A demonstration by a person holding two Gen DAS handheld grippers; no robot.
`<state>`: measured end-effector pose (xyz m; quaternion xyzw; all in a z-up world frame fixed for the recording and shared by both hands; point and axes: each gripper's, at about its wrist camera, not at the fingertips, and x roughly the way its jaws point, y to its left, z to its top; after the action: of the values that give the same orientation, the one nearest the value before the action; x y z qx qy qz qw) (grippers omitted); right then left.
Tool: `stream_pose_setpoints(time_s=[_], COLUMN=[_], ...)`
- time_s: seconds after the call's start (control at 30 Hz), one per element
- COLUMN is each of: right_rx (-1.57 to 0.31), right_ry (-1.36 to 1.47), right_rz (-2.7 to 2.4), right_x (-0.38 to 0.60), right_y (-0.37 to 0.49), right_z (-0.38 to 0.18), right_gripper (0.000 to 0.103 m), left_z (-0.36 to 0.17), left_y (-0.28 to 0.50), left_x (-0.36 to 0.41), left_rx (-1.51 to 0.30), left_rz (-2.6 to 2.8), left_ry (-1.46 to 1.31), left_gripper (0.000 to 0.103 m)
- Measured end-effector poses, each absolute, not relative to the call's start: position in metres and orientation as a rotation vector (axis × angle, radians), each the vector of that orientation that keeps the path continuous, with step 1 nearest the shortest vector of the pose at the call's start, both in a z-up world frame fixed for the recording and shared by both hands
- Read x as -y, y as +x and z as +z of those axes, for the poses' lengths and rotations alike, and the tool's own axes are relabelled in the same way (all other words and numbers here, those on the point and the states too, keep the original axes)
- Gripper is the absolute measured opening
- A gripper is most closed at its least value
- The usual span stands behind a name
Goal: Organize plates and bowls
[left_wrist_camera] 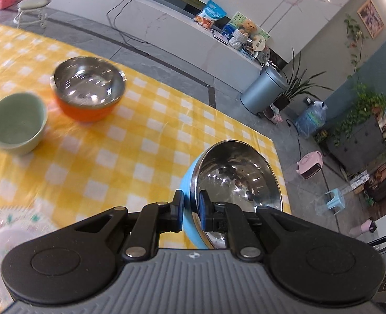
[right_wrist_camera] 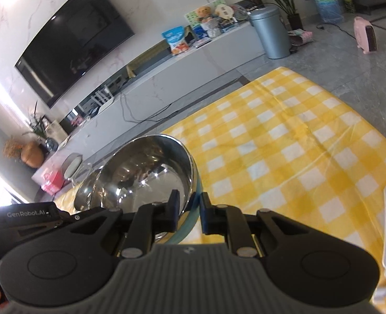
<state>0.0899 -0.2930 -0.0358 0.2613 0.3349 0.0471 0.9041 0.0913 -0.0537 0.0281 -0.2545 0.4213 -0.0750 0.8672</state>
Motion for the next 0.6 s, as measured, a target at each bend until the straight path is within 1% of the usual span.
stream_pose_setpoints(time_s=[0.13,0.3,0.6], right_rx=[-0.696,-0.727,-0.787], right_ry=[0.515,0.552,0.542], right_rz=[0.107,0.105,0.079], right_x=[0.281,0.276,0.27], right_y=[0.058,0.022,-0.016], right_z=[-0.03,-0.035,-0.049], right_gripper=[0.014,0.014,0.014], left_z=[0.032,0.029,-0.001], left_y=[0.065,0.039,0.01], left_x=[0.042,0.034,0.025], left_rx=[-0.876,-0.898,-0.98], left_rz=[-0.163,-0.18,-0.161], left_ry=[-0.544,-0.555,-0.603], left_gripper=[0.013,0.013,0.014])
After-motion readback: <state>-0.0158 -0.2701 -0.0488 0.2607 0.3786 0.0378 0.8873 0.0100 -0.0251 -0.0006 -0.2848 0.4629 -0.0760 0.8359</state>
